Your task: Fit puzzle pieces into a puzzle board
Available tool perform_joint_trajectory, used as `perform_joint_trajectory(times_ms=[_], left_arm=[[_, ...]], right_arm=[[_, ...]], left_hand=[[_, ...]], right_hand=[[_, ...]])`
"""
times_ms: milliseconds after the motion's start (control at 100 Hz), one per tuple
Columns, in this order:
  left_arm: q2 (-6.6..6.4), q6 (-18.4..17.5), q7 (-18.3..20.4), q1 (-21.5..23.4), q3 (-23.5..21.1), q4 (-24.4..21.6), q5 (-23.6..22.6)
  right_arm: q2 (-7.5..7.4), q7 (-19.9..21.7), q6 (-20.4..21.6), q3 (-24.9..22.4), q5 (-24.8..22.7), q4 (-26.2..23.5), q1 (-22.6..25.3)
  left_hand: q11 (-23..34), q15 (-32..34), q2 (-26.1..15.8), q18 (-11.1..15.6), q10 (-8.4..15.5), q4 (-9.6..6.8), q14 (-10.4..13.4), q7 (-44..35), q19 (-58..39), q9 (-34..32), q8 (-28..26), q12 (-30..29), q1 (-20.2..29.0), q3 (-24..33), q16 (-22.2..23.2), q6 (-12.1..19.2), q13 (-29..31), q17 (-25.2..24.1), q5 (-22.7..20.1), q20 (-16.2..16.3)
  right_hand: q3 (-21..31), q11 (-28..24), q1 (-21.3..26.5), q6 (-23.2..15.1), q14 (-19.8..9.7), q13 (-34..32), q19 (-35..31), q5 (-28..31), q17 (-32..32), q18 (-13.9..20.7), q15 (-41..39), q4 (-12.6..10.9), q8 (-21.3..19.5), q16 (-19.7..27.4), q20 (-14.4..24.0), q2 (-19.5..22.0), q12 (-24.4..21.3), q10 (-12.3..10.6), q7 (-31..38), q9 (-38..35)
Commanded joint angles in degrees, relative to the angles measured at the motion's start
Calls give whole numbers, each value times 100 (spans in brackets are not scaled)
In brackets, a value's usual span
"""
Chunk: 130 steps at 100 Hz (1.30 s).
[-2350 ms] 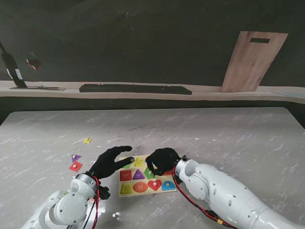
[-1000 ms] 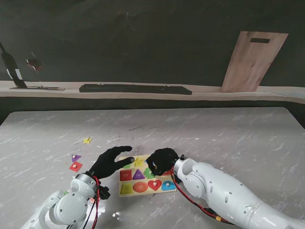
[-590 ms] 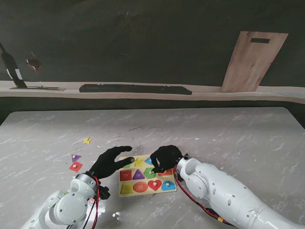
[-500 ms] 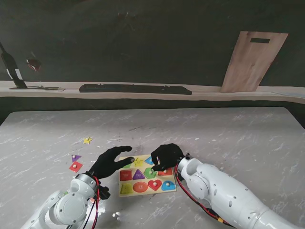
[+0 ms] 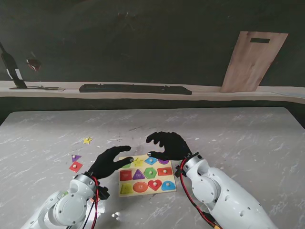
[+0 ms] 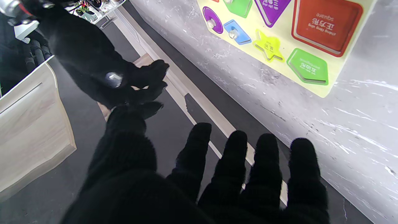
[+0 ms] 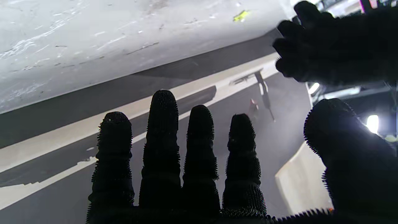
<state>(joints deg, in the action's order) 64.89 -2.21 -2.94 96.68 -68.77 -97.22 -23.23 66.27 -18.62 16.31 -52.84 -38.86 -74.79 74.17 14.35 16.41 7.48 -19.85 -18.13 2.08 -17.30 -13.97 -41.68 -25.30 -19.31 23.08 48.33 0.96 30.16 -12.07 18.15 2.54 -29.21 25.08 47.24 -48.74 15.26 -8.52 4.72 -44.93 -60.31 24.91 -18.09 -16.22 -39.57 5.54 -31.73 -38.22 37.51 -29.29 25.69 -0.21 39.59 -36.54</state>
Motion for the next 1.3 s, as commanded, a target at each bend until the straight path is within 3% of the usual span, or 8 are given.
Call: perform_joint_trajectory(times_ms=[0,260,520,610,740,910,1020,1290], left_arm=[[5,-24,-25,57,-18,-54,-10],[10,-59,-75,100,-53,-84,-39],[3,-109,-114,232,-144,-196,-131],[-3,-133,-102,270,-177,-225,-143],[-7,-197,-123,337,-246,-254,-193],[-70,-423,64,463,-429,-328,-309],[-111,-665,232,481,-535,-305,-298],[-330,-1296,1288,650,-994,-544,-39]], right_arm=[[15,233,-48,-121,130,-307,218],[85,877,757,-767,1791,-800,801],[5,1648,1157,-1248,3167,-1129,1262],[-17,1886,1051,-1343,3537,-1214,1316],[-49,2268,949,-1337,4038,-1173,1229],[-71,2446,936,-1259,4123,-1025,1081],[-116,2572,1037,-1224,4057,-945,1014],[-141,2317,1316,-1261,3374,-839,966]], left_hand=[[-61,-60,-158,-36,106,-61,254,71,-50,-35,1,-74,63,-185,-45,162,-81,-95,-106,44],[-58,-57,-157,-33,116,-60,256,72,-51,-45,1,-73,65,-185,-45,165,-76,-89,-107,43],[-53,-43,-148,-32,99,-59,251,73,-89,-73,2,-71,62,-188,-40,162,-52,-61,-100,59],[-58,-37,-152,-30,102,-61,246,80,-127,-69,4,-71,63,-185,-36,161,-49,-56,-83,79],[-54,-18,-126,-36,107,-62,242,79,-184,-85,1,-65,63,-188,-20,164,-35,-62,-81,114],[-118,-79,92,5,173,-73,329,129,-224,-4,6,-79,-48,-217,-39,192,-77,-74,56,150],[-169,-150,526,12,244,-107,395,174,-209,69,4,-78,2,-190,-64,218,-69,-76,181,163],[-249,-318,1078,150,538,-151,627,300,-71,77,35,-41,27,59,-82,343,91,-15,492,314]], right_hand=[[-208,187,-169,156,152,232,281,-440,147,230,561,-214,126,351,-296,164,-183,48,-248,342],[-444,861,-295,264,251,688,1188,-769,428,590,1880,-198,147,1235,-1310,65,-499,11,-465,785],[-165,1212,26,374,291,906,1528,-522,592,435,2220,-154,199,1449,-1541,-506,-641,-114,-558,760],[-67,1184,72,216,200,760,1383,-187,527,2,2175,-166,135,1392,-1443,-396,-625,-82,-455,455],[-110,1141,77,208,162,700,1334,-164,547,-15,2125,-160,106,1326,-1398,-288,-595,-18,-455,406],[-58,1089,211,241,61,677,1335,-140,543,49,2085,-168,78,1262,-1382,-487,-564,-28,-453,409],[265,1052,417,205,0,653,1293,-169,488,74,2045,-154,24,1186,-1330,-815,-544,-65,-427,424],[697,1069,682,185,-120,640,1373,-297,413,320,2087,-27,-14,1157,-1305,-1408,-549,-190,-442,529]])
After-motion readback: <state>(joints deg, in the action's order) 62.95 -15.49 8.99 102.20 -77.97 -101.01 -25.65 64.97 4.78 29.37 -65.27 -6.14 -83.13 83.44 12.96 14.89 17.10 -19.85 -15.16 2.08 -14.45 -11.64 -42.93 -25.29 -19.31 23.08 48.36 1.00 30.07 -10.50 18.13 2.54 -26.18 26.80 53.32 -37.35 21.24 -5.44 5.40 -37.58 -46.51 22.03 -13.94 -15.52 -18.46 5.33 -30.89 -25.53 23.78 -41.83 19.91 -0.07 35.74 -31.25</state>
